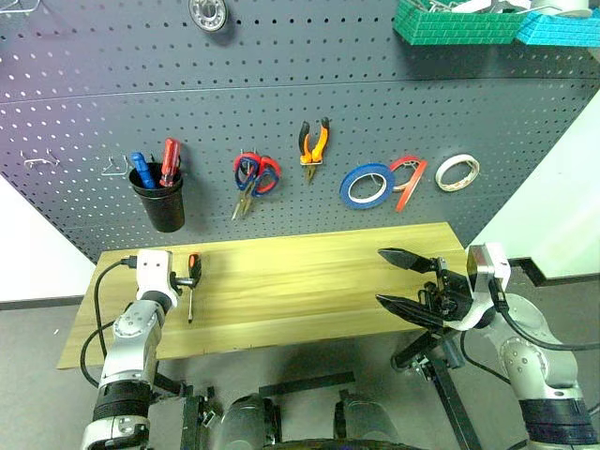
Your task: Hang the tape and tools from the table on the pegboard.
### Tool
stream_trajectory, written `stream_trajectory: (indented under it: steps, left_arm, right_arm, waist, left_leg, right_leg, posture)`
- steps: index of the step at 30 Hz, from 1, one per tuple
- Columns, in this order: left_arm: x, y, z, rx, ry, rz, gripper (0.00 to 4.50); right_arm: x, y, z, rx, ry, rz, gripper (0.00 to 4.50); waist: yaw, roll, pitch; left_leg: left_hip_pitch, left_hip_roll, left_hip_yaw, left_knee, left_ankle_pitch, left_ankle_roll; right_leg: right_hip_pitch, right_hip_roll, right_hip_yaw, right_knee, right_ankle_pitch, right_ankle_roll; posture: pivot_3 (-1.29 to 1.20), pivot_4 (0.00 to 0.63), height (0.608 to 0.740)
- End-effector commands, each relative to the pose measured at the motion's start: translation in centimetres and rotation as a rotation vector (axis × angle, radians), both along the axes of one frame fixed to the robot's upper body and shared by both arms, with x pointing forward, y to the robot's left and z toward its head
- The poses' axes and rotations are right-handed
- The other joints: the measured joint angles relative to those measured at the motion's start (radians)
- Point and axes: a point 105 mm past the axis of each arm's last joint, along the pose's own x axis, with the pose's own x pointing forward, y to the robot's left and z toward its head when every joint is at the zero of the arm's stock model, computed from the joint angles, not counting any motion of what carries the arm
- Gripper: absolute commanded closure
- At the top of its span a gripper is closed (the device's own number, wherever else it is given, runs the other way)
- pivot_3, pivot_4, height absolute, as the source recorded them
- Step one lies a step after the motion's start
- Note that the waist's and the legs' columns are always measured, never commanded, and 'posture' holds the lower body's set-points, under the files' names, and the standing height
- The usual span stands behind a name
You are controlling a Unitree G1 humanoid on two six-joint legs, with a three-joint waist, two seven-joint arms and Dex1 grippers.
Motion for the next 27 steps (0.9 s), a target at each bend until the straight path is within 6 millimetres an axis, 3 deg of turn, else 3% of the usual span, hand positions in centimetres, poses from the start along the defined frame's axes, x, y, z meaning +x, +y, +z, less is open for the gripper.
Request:
stream_trajectory:
  steps: [1, 16, 24, 27]
  left_arm:
    - [0.7, 0.8, 1.3, 0.003, -0.029, 0.012, 0.02]
    - [2.2, 2.8, 0.2, 0.011, 0.046, 0.044, 0.02]
    - [3.5, 2.2, -1.2, 0.014, 0.109, 0.022, 0.02]
    - [4.4, 1.5, -1.5, 0.013, 0.127, 0.015, 0.02]
  right_arm:
    - [-0.8, -0.1, 1.2, -0.002, -0.039, 0.011, 0.0]
    - [-3.2, -1.5, 0.5, -0.023, 0.032, -0.045, 0.0]
    - [-4.5, -1.9, 0.7, -0.023, 0.049, -0.057, 0.0]
    - [-4.5, -3.1, 0.1, -0.029, 0.062, -0.069, 0.0]
  waist:
    - [0.002, 0.0, 0.011]
    - [0.001, -0.003, 0.09]
    - [-0.001, -0.005, 0.128]
    - [-0.002, -0.007, 0.143]
  left_leg:
    - [0.0, 0.0, 0.0, -0.001, 0.0, 0.0]
    - [-0.001, -0.001, 0.001, -0.008, 0.0, 0.0]
    - [-0.003, -0.002, 0.002, -0.017, 0.001, 0.003]
    - [-0.005, -0.002, 0.002, -0.018, 0.001, 0.003]
  right_leg:
    - [0.0, 0.0, 0.0, 0.0, -0.001, -0.003]
    - [-0.001, -0.004, -0.001, -0.008, -0.002, -0.003]
    - [-0.004, -0.006, -0.004, -0.017, 0.0, 0.0]
    - [-0.005, -0.006, -0.005, -0.017, 0.0, 0.0]
  posture:
    - [-0.09, 0.138, 0.74]
    - [-0.14, 0.224, 0.74]
    - [-0.18, 0.262, 0.74]
    - [-0.2, 0.275, 0.74]
